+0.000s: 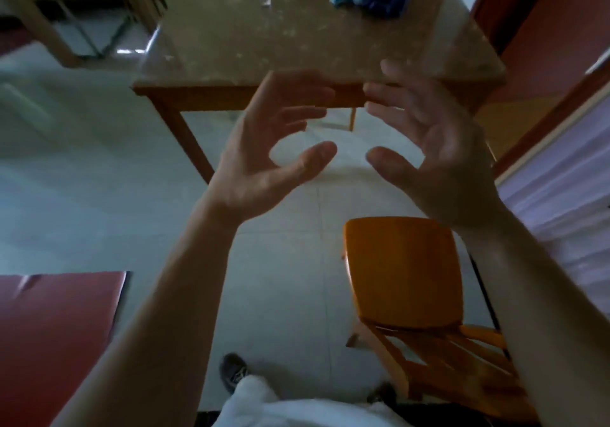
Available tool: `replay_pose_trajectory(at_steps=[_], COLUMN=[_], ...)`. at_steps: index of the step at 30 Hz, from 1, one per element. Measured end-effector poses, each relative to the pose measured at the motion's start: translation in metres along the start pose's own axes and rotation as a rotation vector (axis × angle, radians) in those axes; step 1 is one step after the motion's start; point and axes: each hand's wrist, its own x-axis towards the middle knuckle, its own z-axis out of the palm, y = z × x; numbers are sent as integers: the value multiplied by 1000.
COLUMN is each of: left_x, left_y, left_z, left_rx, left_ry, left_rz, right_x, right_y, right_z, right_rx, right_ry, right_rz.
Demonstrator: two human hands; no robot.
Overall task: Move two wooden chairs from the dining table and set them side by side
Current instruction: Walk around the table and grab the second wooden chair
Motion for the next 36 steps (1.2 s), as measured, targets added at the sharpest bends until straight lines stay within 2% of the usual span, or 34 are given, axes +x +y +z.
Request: replay_pose_trajectory(at_steps=[5, 9, 14, 19, 25, 32, 36], left_x=[-44, -67, -82, -117, -121, -88, -79], left_y=[14, 50, 72, 45, 7, -25, -67], left_z=[-169, -298, -416, -511, -636, -768, -847], left_rx=[97, 223, 309, 437, 593, 658, 648], left_ry=[86, 166, 285, 441, 548, 654, 673], left_rz=[32, 57, 126, 14, -120, -164, -167], right_x=[80, 150, 233, 293, 387, 507, 564], right_y=[-51, -112, -159, -155, -135, -140, -129], right_z=[155, 268, 379, 487, 613, 727, 792], right_rx=[45, 176, 319, 399, 471, 490, 488], right_ry=[-98, -156, -310, -446, -539, -624, -665], right_rz=[-152, -309, -451, -475, -490, -519, -482])
